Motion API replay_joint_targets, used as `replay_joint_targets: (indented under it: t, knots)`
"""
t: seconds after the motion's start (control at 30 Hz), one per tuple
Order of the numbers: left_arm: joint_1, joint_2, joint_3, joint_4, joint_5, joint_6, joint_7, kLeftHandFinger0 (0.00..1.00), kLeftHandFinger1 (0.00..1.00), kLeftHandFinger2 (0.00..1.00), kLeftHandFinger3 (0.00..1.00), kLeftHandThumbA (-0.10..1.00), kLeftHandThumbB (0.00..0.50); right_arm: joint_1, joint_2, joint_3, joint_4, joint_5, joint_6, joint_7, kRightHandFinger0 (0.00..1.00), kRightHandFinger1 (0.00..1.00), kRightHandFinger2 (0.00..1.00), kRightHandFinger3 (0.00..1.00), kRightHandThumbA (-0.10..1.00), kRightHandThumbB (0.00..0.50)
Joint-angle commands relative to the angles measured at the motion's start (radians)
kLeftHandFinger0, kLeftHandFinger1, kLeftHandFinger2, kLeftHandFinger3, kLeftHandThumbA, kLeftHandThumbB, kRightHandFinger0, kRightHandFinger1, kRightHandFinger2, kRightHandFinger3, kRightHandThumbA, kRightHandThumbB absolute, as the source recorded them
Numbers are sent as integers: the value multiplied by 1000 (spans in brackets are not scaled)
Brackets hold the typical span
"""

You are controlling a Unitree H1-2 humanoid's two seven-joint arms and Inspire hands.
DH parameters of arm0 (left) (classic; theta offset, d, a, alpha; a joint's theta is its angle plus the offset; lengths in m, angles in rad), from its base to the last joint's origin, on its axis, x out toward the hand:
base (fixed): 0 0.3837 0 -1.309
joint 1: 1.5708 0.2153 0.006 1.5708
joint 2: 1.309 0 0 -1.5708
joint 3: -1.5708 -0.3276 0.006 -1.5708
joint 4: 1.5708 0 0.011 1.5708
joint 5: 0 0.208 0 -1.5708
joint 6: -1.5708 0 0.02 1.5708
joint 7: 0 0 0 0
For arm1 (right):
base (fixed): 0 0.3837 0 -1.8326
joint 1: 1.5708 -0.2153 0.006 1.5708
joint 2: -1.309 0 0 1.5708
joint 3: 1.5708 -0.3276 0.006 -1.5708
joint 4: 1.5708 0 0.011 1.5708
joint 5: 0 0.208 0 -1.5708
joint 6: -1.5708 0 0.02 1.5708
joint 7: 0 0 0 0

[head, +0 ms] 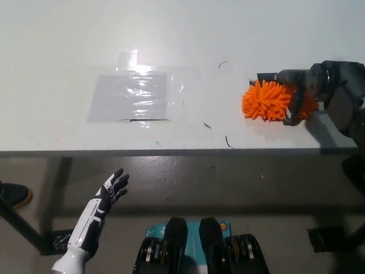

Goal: The robot uses it right hand to pick up an extended orange duster kept in the middle of the desk and presses its handle against the desk to collapse it

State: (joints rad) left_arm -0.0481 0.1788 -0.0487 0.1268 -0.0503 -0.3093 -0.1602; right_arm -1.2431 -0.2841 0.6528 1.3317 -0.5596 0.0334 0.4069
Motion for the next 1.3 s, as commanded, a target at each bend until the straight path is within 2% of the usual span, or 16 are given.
replay_joint_targets:
  t: [0.0,0.1,0.17,0.3,0.5,0.53,0.57,0.67,0.7,0.73,0.77,0.83,0.97,1.1,1.17,1.27]
  knots:
    - [-17,20,3,-34,-4,-35,-21,1000,1000,1000,1000,1000,111,-15,11,2,18,-49,-82,-299,0,158,443,387,-100,127]
    - [-15,19,3,-34,10,-34,-14,1000,1000,1000,1000,1000,115,-11,7,-10,14,-40,-125,-356,98,533,892,801,-100,157]
    - [-14,21,3,-39,9,-19,-15,1000,1000,1000,1000,1000,119,-11,2,-15,13,-37,-158,-376,121,616,991,1000,-100,157]
    - [-16,20,1,-33,7,-28,-18,1000,1000,1000,1000,1000,109,-12,-6,-18,13,-37,-179,-390,263,732,1000,1000,-100,165]
    - [-17,20,3,-28,1,-32,-20,1000,1000,1000,1000,1000,107,-11,-15,-22,16,-36,-220,-427,226,640,939,852,-100,167]
    - [-15,21,5,-29,-6,-26,-21,1000,1000,1000,1000,1000,124,-12,-16,-23,17,-36,-214,-429,484,846,1000,937,-100,160]
    - [-16,20,7,-29,-15,-17,-23,1000,1000,1000,1000,1000,127,-18,-20,-24,17,-36,-204,-432,661,860,1000,855,-100,156]
    - [-16,21,7,-28,-14,-19,-23,1000,1000,1000,1000,1000,131,-19,-23,-26,20,-36,-209,-441,421,578,691,565,-100,142]
    - [-14,23,6,-29,-15,-20,-25,1000,1000,1000,1000,1000,136,-19,-28,-33,21,-33,-207,-464,185,425,624,558,-100,144]
    - [-11,24,6,-31,-9,-20,-23,1000,1000,1000,1000,1000,136,-18,-34,-35,18,-38,-201,-497,119,496,799,704,-100,164]
    - [-12,24,5,-34,-11,-19,-24,1000,1000,1000,1000,1000,136,-20,-37,-34,19,-43,-193,-518,121,599,962,887,-100,181]
    - [-13,25,5,-34,-12,-18,-24,1000,1000,1000,1000,1000,136,-21,-36,-34,22,-46,-194,-524,191,732,1000,1000,-100,182]
    - [-12,25,5,-32,-15,-23,-24,1000,1000,1000,1000,1000,120,-29,-41,-52,21,-40,-204,-567,141,661,1000,1000,-100,175]
    - [-12,25,6,-28,-22,-30,-26,1000,1000,1000,1000,1000,112,-41,-51,-89,13,-29,-225,-629,75,576,952,825,-100,176]
    - [7,24,6,-39,-25,-24,-25,1000,1000,1000,1000,1000,105,-56,-62,-106,4,-22,-276,-662,60,588,963,992,-100,109]
    - [-4,22,9,-35,-28,-20,-26,1000,1000,1000,1000,1000,108,-93,-66,-143,0,-4,-287,-654,77,615,990,1000,-100,121]
